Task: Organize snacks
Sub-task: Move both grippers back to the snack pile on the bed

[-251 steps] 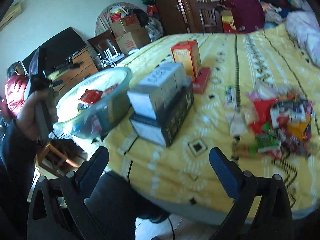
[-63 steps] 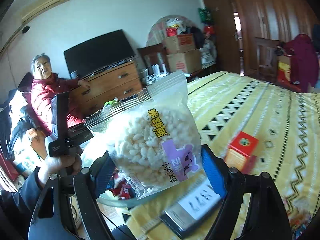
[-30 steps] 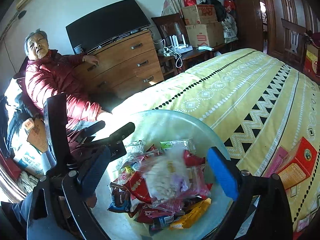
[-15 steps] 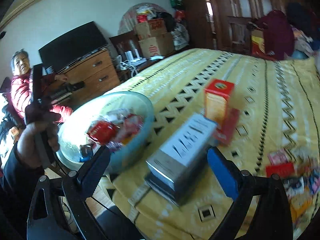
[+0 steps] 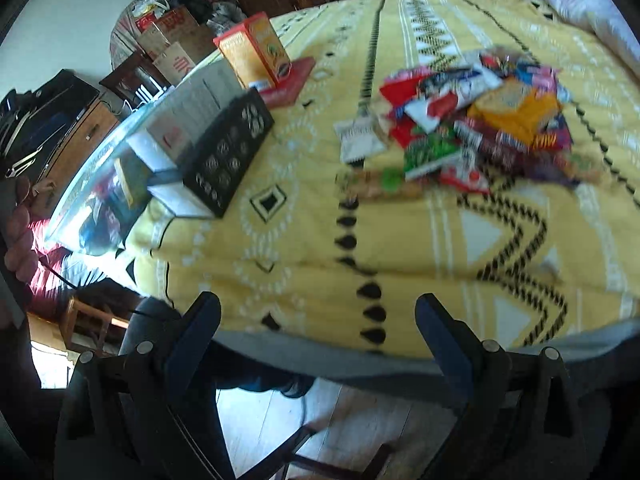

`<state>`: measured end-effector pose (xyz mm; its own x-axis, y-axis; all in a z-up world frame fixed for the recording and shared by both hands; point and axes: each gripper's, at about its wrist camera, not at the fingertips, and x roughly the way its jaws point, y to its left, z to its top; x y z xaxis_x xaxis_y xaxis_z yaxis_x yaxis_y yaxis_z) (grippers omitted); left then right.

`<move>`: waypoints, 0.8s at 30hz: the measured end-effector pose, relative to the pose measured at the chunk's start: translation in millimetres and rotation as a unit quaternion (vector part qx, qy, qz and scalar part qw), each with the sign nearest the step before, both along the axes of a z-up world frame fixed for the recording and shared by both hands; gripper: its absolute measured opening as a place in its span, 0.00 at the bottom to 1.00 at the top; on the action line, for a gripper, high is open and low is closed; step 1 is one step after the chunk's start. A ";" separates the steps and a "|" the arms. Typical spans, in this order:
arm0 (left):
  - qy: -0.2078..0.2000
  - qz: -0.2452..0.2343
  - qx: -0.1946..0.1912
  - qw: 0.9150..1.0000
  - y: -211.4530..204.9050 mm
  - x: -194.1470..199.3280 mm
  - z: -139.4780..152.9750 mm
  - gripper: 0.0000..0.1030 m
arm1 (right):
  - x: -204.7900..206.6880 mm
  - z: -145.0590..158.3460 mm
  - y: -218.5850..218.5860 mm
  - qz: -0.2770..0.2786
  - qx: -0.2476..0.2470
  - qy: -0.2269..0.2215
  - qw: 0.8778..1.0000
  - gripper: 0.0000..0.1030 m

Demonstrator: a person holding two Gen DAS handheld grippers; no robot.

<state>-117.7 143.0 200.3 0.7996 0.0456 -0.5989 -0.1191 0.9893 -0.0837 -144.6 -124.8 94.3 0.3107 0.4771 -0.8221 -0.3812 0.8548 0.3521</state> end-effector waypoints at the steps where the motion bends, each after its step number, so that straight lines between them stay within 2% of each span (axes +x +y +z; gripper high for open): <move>1: 0.006 -0.006 -0.005 1.000 -5.3 1.0 -3.7 0.94 | -0.6 -2.3 2.8 0.005 -0.002 0.001 1.000 0.96; 7: 0.043 -0.032 -0.027 0.998 -28.8 2.5 -21.4 0.94 | -9.0 -5.7 1.6 0.028 -0.014 -0.003 0.999 0.96; 9: 0.049 -0.036 -0.034 0.998 -37.7 -0.2 -25.4 0.94 | -7.3 -4.1 -6.5 0.021 -0.011 -0.008 1.000 0.96; 14: 0.065 -0.050 -0.021 0.996 -61.1 5.2 -32.9 0.94 | 8.4 1.6 -41.9 -0.019 0.006 -0.021 1.000 0.96; 20: 0.089 -0.053 -0.026 0.994 -78.4 22.6 -47.5 0.94 | 58.7 15.4 -94.2 -0.083 0.053 -0.031 0.995 0.96; 24: 0.105 -0.055 -0.021 0.993 -86.3 29.3 -56.2 0.94 | 113.3 18.6 -138.7 -0.151 0.096 -0.040 0.983 0.96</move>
